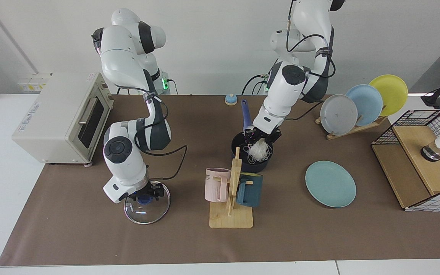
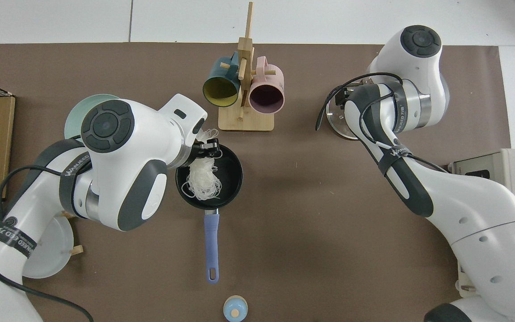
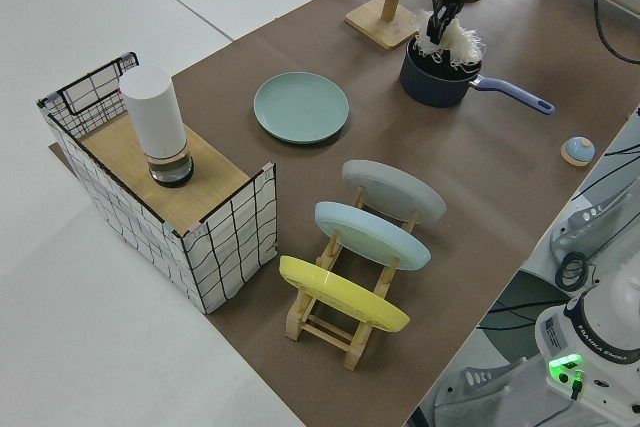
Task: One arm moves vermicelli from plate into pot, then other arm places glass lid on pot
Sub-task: 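Carry the vermicelli into the saucepan with the left gripper and release it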
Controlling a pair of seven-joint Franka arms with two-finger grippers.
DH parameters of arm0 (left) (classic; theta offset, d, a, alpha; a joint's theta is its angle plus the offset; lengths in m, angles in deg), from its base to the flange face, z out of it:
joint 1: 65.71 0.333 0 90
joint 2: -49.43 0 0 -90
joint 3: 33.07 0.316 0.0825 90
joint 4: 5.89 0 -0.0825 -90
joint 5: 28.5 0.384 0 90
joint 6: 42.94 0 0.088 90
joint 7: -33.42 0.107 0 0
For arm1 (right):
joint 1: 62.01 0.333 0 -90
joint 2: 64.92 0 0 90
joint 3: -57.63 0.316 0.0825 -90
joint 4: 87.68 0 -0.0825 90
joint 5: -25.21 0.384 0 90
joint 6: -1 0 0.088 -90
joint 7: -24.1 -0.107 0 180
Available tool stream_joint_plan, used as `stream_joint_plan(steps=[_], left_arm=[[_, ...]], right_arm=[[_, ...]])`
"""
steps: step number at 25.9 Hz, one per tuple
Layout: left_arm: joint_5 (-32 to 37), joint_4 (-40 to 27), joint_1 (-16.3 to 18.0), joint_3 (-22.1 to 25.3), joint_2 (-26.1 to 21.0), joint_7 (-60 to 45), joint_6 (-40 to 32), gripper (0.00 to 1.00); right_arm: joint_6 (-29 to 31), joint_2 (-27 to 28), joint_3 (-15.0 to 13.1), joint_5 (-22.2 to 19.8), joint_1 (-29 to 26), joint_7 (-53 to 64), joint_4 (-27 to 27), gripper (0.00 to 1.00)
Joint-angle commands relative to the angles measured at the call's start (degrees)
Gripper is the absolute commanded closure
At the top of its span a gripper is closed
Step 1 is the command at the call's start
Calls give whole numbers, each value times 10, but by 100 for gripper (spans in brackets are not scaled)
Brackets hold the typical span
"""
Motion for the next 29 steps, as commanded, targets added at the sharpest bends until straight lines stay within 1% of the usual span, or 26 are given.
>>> stream_joint_plan(steps=[1, 2, 5, 6, 7, 8, 9, 10, 12, 14, 17, 19, 22, 25, 27, 29], left_arm=[[-11, -24, -15, 7, -14, -8, 52, 100], [-11, -24, -14, 7, -17, -8, 52, 100], [-12, -25, -13, 8, -21, -6, 53, 99], [-12, -25, -11, 11, -22, -1, 53, 94], [-11, -25, -9, 10, -25, 1, 52, 85], [-11, -24, -7, 11, -29, 4, 49, 64], [-11, -24, -8, 11, -29, 8, 43, 26], [-11, -24, -7, 11, -28, 10, 42, 0], [-11, -14, -5, 11, -26, 8, 32, 0], [-11, 8, 6, 13, -18, 7, 6, 0], [-6, 61, 26, 13, -5, 8, -66, 0], [-4, 98, 37, 15, 5, 8, -115, 0], [14, 146, 68, 15, 24, 15, -189, 0], [26, 157, 92, 18, 49, 48, -229, 0], [26, 157, 119, 18, 78, 88, -256, 0], [26, 156, 136, 18, 98, 132, -281, 0]], right_arm=[[11, -21, 3, 6, -3, -12, 29, 76], [11, -21, 4, 6, -4, -12, 29, 81], [12, -21, 4, 6, -7, -11, 29, 90], [11, -21, 4, 6, -7, -11, 29, 92], [10, -21, 3, 6, -6, -11, 30, 93], [11, -22, 3, 6, -5, -12, 30, 96], [14, -22, 4, 6, -5, -11, 28, 98], [14, -22, 4, 5, -8, -11, 28, 98], [5, -29, 3, 4, -2, -10, 32, 100], [0, -35, 3, 6, -8, -5, 41, 100], [-11, -51, 11, 7, -19, -2, 61, 100], [-10, -54, 14, 8, -21, -9, 60, 100], [-7, -57, 14, 9, -15, -13, 58, 100], [-9, -75, 14, 9, -12, -17, 57, 100], [-21, -98, 14, 9, -12, -17, 61, 100], [-46, -120, 14, 9, -1, -24, 64, 100]])
